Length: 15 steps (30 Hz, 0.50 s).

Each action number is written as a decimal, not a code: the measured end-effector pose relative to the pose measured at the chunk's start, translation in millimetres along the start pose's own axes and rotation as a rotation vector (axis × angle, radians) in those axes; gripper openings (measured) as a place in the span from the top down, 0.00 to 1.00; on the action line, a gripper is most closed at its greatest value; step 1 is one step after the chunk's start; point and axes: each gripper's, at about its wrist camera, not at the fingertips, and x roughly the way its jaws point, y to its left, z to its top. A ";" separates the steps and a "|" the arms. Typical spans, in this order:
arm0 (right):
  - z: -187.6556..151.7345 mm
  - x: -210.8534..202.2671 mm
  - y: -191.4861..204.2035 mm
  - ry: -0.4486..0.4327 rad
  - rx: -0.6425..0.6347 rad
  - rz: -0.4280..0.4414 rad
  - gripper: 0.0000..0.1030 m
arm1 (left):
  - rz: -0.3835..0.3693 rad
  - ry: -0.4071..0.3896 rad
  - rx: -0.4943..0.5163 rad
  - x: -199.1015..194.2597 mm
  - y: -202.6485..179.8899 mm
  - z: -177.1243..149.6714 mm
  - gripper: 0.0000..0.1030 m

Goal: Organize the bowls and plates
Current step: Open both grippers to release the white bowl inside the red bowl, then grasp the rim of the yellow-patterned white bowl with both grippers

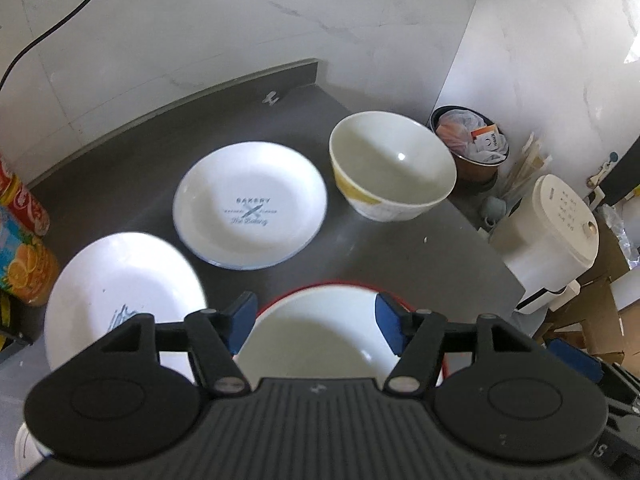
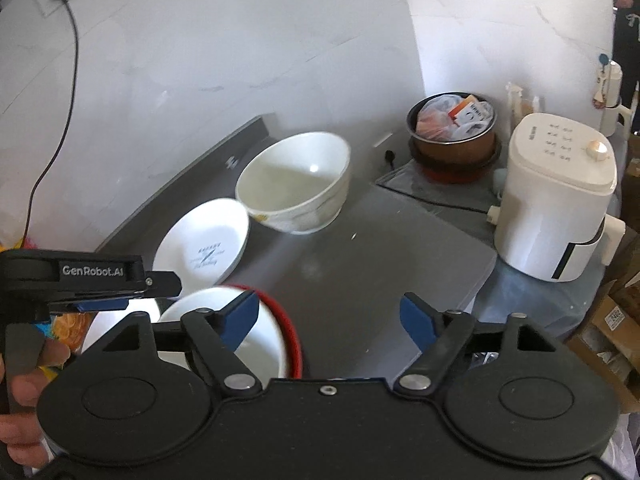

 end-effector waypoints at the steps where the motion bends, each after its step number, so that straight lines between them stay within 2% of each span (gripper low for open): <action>1: 2.4 0.4 -2.7 -0.007 0.009 -0.003 0.20 | 0.001 -0.004 0.000 1.1 -1.9 2.1 0.38; 5: 10.2 1.6 -10.3 -0.027 0.031 -0.011 0.16 | 0.001 -0.009 -0.002 5.5 -6.1 10.1 0.37; 15: 33.1 18.4 -22.5 -0.042 0.078 -0.007 0.16 | -0.029 -0.021 -0.006 29.2 -13.3 39.8 0.36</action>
